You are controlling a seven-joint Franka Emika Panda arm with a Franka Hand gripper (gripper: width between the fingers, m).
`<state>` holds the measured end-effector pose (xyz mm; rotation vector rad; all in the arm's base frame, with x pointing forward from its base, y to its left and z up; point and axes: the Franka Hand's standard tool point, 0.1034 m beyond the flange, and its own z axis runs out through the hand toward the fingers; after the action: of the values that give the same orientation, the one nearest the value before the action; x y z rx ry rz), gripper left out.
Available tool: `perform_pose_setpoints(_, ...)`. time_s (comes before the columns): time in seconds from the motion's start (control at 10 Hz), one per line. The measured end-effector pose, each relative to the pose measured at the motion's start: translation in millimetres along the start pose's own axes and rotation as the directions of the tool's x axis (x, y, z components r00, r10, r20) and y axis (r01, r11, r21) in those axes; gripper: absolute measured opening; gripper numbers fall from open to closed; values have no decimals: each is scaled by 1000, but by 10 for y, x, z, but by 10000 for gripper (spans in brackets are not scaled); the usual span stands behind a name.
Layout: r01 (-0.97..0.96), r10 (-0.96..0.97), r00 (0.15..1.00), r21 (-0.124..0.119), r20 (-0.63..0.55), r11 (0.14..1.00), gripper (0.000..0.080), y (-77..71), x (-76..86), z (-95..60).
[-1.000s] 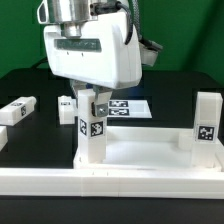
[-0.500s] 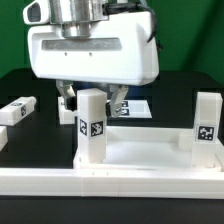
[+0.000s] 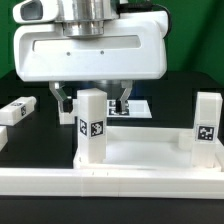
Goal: Assemble desk
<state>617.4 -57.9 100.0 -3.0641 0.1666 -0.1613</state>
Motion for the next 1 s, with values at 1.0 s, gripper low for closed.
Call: perform_pose_setpoints(1.0,517,-516,856,-19,20,856,508,17,-16,15)
